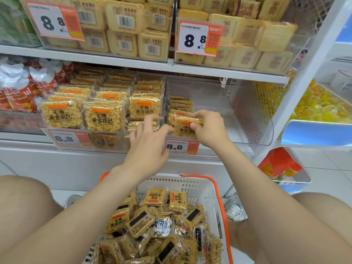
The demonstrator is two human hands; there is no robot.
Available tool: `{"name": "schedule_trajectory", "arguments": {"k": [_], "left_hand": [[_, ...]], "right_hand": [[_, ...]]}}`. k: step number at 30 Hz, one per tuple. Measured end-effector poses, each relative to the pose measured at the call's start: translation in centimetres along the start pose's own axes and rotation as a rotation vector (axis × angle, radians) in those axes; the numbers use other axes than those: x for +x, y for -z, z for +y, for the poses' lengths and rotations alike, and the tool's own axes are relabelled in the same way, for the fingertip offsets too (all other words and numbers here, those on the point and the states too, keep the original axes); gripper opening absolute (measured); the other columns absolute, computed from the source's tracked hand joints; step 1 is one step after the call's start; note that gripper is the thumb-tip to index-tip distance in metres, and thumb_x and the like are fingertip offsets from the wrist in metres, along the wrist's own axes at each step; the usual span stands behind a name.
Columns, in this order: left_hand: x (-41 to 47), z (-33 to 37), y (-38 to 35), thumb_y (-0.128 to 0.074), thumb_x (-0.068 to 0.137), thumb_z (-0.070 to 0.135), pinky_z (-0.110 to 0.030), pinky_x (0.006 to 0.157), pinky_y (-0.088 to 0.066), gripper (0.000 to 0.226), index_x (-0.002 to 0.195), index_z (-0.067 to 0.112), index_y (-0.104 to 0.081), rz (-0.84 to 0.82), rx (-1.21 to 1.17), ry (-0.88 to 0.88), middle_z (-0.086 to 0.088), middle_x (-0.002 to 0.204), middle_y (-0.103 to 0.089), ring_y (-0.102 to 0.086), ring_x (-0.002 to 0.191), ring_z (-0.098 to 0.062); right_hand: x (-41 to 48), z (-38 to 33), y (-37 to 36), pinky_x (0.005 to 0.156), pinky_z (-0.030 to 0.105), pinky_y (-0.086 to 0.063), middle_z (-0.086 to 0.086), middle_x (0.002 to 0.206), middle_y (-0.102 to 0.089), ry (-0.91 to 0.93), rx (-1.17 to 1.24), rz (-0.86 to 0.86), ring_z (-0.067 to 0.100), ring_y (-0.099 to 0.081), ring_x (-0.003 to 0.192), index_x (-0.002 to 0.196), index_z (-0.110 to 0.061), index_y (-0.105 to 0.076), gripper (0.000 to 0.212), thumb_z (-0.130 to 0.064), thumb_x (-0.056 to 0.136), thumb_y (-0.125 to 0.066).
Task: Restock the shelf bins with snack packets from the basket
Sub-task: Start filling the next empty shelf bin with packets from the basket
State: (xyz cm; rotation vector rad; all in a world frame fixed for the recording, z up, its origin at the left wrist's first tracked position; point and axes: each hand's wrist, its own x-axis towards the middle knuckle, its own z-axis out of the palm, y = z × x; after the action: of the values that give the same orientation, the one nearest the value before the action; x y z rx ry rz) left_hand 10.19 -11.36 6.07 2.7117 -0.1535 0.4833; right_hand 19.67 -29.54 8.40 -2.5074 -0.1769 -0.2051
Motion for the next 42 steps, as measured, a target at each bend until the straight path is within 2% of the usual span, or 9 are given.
{"name": "schedule_trajectory", "arguments": {"k": [5,11,15,19,23,28,34,39,42], "left_hand": [[-0.2,-0.8,-1.6,-0.068,0.090,0.021,-0.053,0.110,-0.029,0.067,0.148,0.029,-0.036,-0.112,0.336,-0.059,-0.012,0.139,-0.033,-0.036,0.127,-0.037],[0.0,-1.2,-2.1,-0.068,0.089,0.018,-0.052,0.105,-0.031,0.060,0.142,0.028,-0.042,-0.046,0.346,-0.087,-0.011,0.138,-0.037,-0.039,0.123,-0.036],[0.0,-1.3,-2.3,-0.069,0.088,0.017,-0.052,0.105,-0.031,0.060,0.141,0.029,-0.044,-0.025,0.335,-0.091,-0.010,0.137,-0.039,-0.040,0.121,-0.036],[-0.1,-1.5,-2.4,-0.072,0.085,0.016,-0.051,0.102,-0.033,0.062,0.140,0.029,-0.047,-0.018,0.345,-0.096,-0.009,0.133,-0.041,-0.042,0.116,-0.036],[-0.1,-1.5,-2.4,-0.072,0.085,0.018,-0.052,0.102,-0.033,0.061,0.140,0.029,-0.047,-0.023,0.349,-0.094,-0.009,0.133,-0.042,-0.042,0.116,-0.036],[0.0,-1.4,-2.3,-0.072,0.084,0.019,-0.051,0.102,-0.033,0.061,0.139,0.029,-0.048,-0.028,0.348,-0.087,-0.009,0.133,-0.042,-0.043,0.117,-0.036],[0.0,-1.3,-2.1,-0.071,0.085,0.018,-0.050,0.102,-0.032,0.062,0.141,0.028,-0.047,-0.026,0.356,-0.085,-0.009,0.136,-0.042,-0.041,0.119,-0.036],[0.0,-1.3,-2.0,-0.070,0.086,0.021,-0.051,0.106,-0.031,0.062,0.143,0.028,-0.045,-0.038,0.360,-0.093,-0.010,0.140,-0.039,-0.040,0.122,-0.036],[-0.1,-1.3,-1.9,-0.068,0.089,0.021,-0.051,0.107,-0.030,0.064,0.147,0.029,-0.041,-0.040,0.363,-0.101,-0.010,0.142,-0.038,-0.039,0.124,-0.036]], "right_hand": [[2.0,-0.4,-1.8,0.104,0.037,-0.049,0.005,0.128,-0.071,-0.043,-0.094,-0.107,0.025,-0.061,0.128,0.120,-0.018,-0.076,0.030,-0.024,0.091,-0.080],[3.8,-0.8,-2.4,0.102,0.034,-0.042,0.010,0.132,-0.062,-0.090,-0.035,-0.114,0.025,-0.039,0.140,0.117,-0.017,-0.075,0.031,-0.021,0.087,-0.084],[4.4,-1.0,-2.7,0.079,0.034,-0.042,0.020,0.143,-0.038,-0.306,0.030,-0.147,0.032,-0.050,0.108,0.141,-0.010,-0.039,0.087,-0.021,0.075,-0.094],[5.4,-0.9,-3.2,0.088,0.042,-0.058,0.021,0.141,-0.050,-0.417,0.043,-0.234,0.036,-0.063,0.114,0.153,-0.007,-0.018,0.120,-0.025,0.066,-0.100],[5.8,-1.2,-3.5,0.086,0.045,-0.062,0.012,0.117,-0.063,-0.335,-0.067,-0.253,0.032,-0.069,0.106,0.120,-0.008,-0.049,0.091,-0.037,0.054,-0.104],[5.6,-1.5,-3.5,0.075,0.038,-0.058,0.004,0.091,-0.056,-0.282,-0.099,-0.156,0.029,-0.066,0.099,0.083,-0.015,-0.046,0.073,-0.042,0.050,-0.106],[5.9,-1.1,-4.1,0.082,0.038,-0.059,0.009,0.116,-0.062,-0.254,-0.111,-0.209,0.027,-0.062,0.108,0.120,-0.005,-0.054,0.098,-0.057,0.052,-0.100],[5.5,-1.2,-3.0,0.095,0.042,-0.056,0.017,0.147,-0.050,-0.325,0.123,-0.244,0.034,-0.057,0.129,0.160,-0.003,-0.011,0.133,-0.037,0.066,-0.099],[5.1,-0.9,-2.3,0.081,0.038,-0.053,0.017,0.139,-0.054,-0.403,0.176,-0.249,0.033,-0.060,0.123,0.154,-0.003,-0.022,0.115,-0.029,0.071,-0.097]]}}
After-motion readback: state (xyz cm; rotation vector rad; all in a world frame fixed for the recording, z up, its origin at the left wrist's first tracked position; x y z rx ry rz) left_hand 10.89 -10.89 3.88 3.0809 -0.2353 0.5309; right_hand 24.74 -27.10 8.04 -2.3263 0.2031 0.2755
